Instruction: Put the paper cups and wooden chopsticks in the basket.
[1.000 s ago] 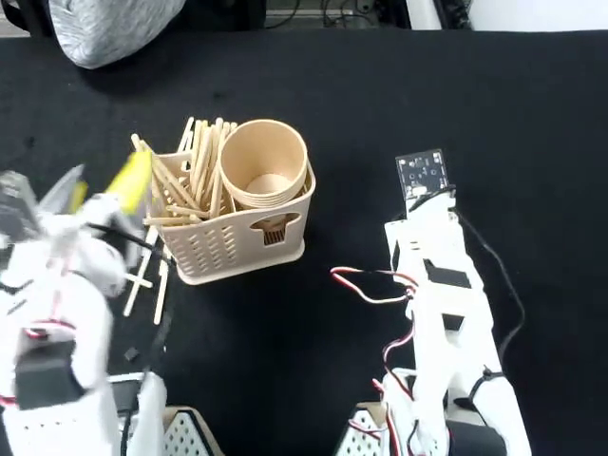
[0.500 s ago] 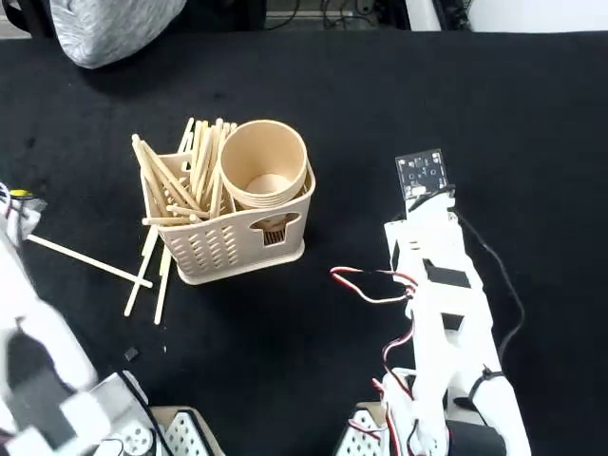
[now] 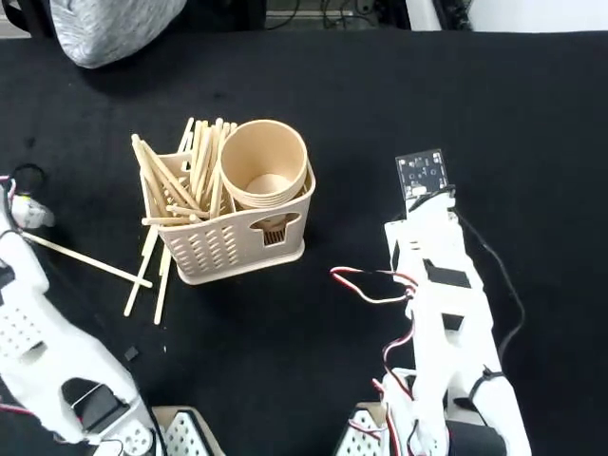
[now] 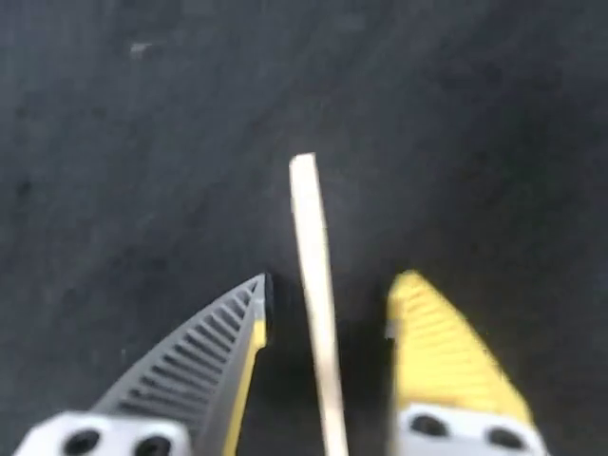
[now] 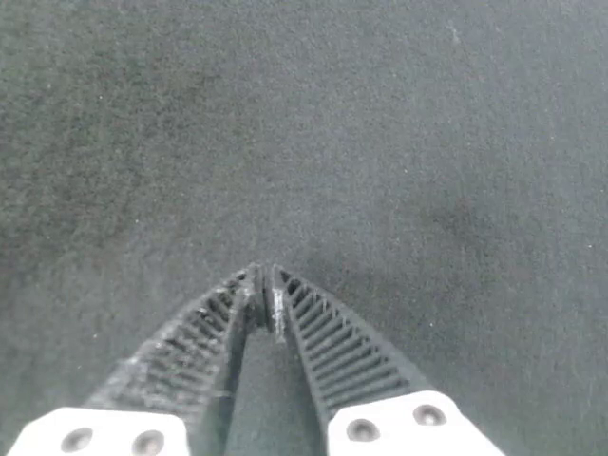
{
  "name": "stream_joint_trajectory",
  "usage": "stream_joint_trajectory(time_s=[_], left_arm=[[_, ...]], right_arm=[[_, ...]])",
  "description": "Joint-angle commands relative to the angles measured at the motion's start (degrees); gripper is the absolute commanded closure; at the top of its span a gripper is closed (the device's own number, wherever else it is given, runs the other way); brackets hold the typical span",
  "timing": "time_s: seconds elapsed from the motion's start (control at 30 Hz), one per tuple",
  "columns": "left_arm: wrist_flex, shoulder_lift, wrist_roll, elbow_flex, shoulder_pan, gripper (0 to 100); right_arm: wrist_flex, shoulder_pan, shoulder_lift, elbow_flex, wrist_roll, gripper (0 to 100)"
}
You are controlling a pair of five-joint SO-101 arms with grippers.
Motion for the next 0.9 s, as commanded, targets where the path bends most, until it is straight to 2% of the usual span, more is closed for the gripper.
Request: stream_joint_trajectory(time_s=[0.0,0.07,0.17,0.27,0.43,0.6,0.73,0.87], left_arm=[[0.35,6.07,0.35,-7.25,1.27,91],[0.97,7.03,-0.26,-8.22,1.8,97],[3.96,6.15,-4.4,-8.48,3.12,97],[7.21,2.11,-5.27,-8.48,4.18,97],[11.43,-10.2,-5.54,-7.87,4.88,97],[13.71,-28.22,-5.8,-6.99,5.76,97],[9.41,-46.51,-5.8,0.04,7.16,97],[-3.43,-67.87,-5.71,16.04,10.95,97]], right_arm=[[-0.88,-0.79,-0.13,-0.13,0.44,98.4],[-0.88,-0.79,-0.13,-0.13,0.44,98.4],[-0.88,-0.79,-0.13,-0.13,0.44,98.4],[-0.88,-0.79,-0.13,-0.13,0.44,98.4],[-0.88,-0.79,-0.13,-0.13,0.44,98.4],[-0.88,-0.79,-0.13,-0.13,0.44,98.4],[-0.97,-0.79,-0.04,-0.13,0.44,98.4],[-0.97,-0.79,-0.04,-0.13,0.44,98.4]])
